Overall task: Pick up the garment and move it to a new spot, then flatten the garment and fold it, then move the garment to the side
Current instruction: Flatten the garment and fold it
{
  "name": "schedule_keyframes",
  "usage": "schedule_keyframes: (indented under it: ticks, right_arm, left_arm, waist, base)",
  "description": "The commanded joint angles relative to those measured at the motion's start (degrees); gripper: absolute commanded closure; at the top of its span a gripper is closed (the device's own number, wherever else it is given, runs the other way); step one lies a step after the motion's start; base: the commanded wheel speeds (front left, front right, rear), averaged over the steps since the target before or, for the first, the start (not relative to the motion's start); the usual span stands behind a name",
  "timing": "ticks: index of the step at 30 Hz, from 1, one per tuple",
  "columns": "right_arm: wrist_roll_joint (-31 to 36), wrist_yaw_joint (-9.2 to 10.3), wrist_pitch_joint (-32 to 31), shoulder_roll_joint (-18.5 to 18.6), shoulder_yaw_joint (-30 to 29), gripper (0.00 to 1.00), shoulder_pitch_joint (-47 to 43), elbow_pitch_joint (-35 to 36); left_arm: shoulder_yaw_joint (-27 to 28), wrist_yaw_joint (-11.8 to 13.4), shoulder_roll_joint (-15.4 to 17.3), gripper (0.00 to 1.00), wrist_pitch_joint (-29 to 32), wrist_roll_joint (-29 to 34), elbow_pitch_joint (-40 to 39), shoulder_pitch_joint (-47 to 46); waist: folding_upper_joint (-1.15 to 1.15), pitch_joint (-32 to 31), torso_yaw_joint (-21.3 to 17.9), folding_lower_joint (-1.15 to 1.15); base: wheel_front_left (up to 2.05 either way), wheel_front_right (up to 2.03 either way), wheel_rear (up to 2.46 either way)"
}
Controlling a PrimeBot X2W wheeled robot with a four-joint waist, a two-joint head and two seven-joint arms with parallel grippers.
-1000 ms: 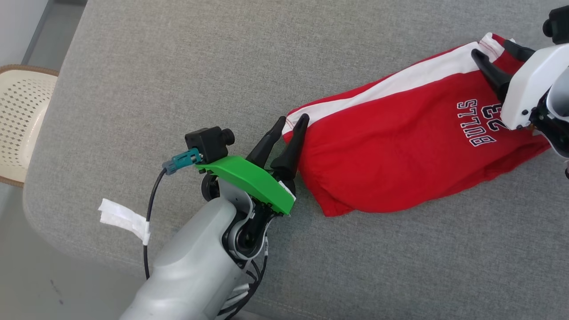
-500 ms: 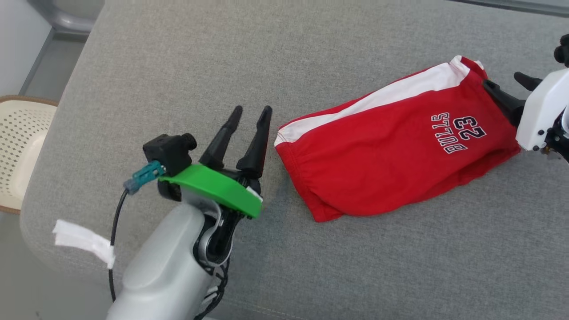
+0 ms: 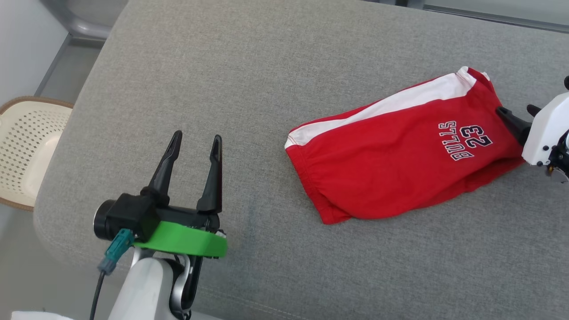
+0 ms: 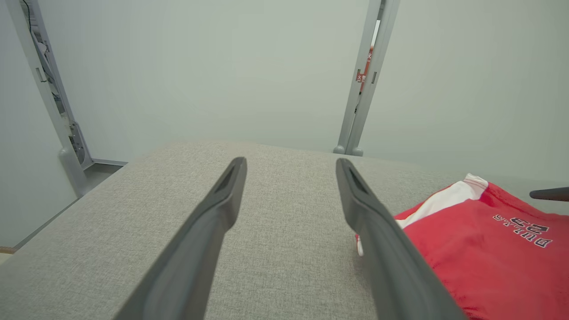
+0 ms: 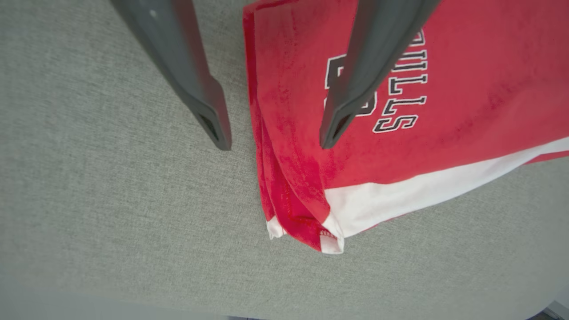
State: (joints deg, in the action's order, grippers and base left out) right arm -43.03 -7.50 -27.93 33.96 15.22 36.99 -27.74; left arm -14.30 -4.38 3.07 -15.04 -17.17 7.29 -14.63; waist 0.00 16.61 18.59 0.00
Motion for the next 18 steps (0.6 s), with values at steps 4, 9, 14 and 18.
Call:
schedule_keyframes:
  ticks: [4,9,14,18]
  right_arm:
    - [3.15,0.04,-0.62,-2.16,-3.1,0.0,0.19,-3.49]
    - [6.35,0.04,-1.2,-4.2,-6.45,0.0,0.0,-6.7]
    - [8.58,0.04,-2.0,-6.73,-8.07,0.0,-0.51,-8.38]
    - [9.82,0.01,-4.33,-8.83,-7.63,0.0,-1.84,-9.42]
  left_arm:
    - [1.92,-0.7,-0.16,0.0,-0.13,-1.29,-1.44,3.43]
    - [1.79,-0.49,-0.16,0.0,-0.13,-3.11,-2.29,5.5]
    - [0.83,-0.25,-0.16,0.0,-0.13,-3.67,-3.43,6.86]
    - [0.47,-0.22,-0.17,0.0,-0.13,-3.98,-3.34,7.34]
  waist:
    - [0.0,0.9,1.62,0.0]
    - [0.0,1.67,3.11,0.0]
    - [0.0,2.37,3.93,0.0]
    - [0.0,2.55,4.34,0.0]
  base:
    - [0.0,0.0,0.0]
    - [0.0,0.0,0.0]
    - [0.0,0.0,0.0]
    - [0.0,0.0,0.0]
